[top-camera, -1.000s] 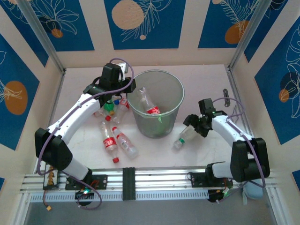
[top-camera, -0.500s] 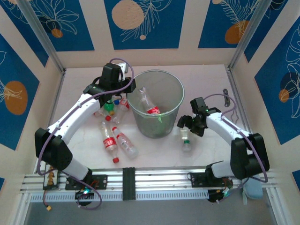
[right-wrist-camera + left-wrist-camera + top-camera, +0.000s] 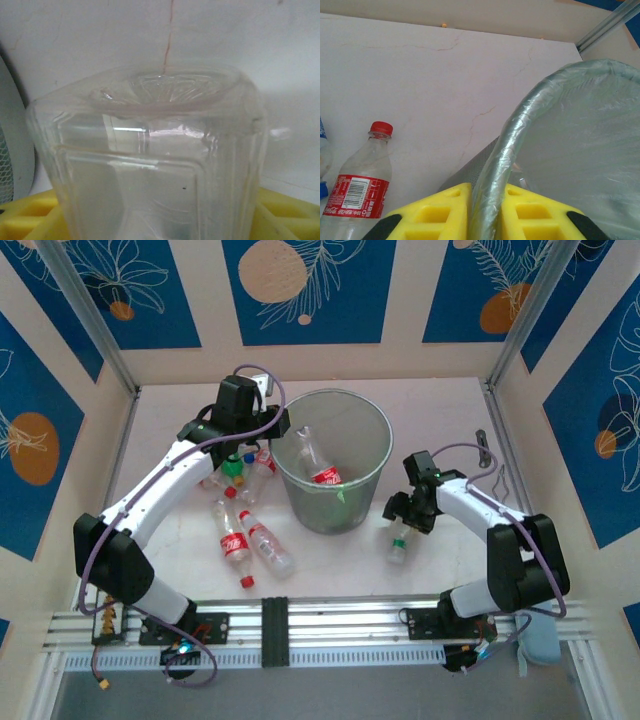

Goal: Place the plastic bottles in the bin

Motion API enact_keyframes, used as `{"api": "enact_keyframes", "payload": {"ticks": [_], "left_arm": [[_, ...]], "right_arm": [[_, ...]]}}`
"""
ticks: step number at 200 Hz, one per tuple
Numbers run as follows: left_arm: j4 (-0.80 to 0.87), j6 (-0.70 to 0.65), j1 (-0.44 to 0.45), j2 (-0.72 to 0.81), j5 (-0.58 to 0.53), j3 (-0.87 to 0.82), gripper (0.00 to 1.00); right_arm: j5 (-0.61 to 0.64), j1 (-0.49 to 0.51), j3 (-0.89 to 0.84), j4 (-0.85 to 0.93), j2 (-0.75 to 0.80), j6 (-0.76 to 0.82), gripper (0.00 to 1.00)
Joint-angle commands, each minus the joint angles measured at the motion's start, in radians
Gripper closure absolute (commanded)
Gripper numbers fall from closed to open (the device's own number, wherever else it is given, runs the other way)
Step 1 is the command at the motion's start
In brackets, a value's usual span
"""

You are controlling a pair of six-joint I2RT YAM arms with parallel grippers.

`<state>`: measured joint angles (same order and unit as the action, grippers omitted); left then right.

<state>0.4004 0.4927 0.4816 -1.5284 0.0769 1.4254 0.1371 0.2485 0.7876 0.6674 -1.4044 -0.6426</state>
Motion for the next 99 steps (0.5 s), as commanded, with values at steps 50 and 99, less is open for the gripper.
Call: {"api": "enact_keyframes", "payload": {"ticks": [50,99], "left_arm": [[-0.004,0.010,-0.007,-0.001,-0.001,0.004,0.79],[0.019,-0.017,0.028,-0.029,-0.017,0.038,0.79]], "right_arm": [[-0.032,-0.135,0.214,0.148,0.280,0.170,0.42],[-0.027,-0.136,0.597,0.184,0.305,0.272,0.45]]}}
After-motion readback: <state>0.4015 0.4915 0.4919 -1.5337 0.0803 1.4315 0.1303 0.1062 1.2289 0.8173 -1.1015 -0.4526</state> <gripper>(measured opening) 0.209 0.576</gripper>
